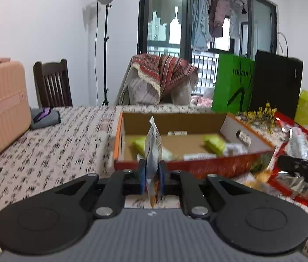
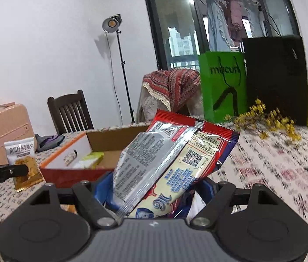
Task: Organize snacks
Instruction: 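Carry both packets over the box and open both grippers to drop them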
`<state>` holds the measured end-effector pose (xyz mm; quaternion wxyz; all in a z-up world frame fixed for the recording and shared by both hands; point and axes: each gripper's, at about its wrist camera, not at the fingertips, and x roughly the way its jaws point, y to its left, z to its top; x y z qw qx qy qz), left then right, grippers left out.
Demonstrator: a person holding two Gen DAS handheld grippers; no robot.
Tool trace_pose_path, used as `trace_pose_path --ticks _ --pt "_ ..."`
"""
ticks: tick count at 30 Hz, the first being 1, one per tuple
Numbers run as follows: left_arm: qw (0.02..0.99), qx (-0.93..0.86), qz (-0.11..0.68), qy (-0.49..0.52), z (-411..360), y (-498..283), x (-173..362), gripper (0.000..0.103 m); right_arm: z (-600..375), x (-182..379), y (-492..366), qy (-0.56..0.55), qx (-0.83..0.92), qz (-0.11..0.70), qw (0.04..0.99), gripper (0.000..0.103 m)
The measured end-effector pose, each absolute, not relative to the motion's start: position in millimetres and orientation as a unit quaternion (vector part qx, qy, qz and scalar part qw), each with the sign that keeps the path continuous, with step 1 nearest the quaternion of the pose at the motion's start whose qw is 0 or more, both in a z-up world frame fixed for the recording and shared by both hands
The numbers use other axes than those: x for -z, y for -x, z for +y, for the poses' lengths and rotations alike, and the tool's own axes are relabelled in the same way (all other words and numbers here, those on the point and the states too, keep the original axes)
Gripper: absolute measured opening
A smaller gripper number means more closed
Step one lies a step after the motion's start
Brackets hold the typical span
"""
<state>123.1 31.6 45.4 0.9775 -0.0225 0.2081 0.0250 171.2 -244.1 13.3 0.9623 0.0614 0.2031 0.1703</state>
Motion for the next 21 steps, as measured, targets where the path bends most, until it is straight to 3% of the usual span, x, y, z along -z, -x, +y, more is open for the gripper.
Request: trace_pose_path --ticks 12,21 --pt "0.982 -0.022 0.185 0.032 9.0 -184.9 -79.1 0.013 -207.0 -58.1 -254.0 -0.059 -0.187 0.208 0.958 0.079" --pt "0.976 -0.053 0.204 0.063 15.3 -242.7 -61.9 0.013 -177.8 -41.8 -321.6 -0.058 -0.168 0.252 0.951 0.079"
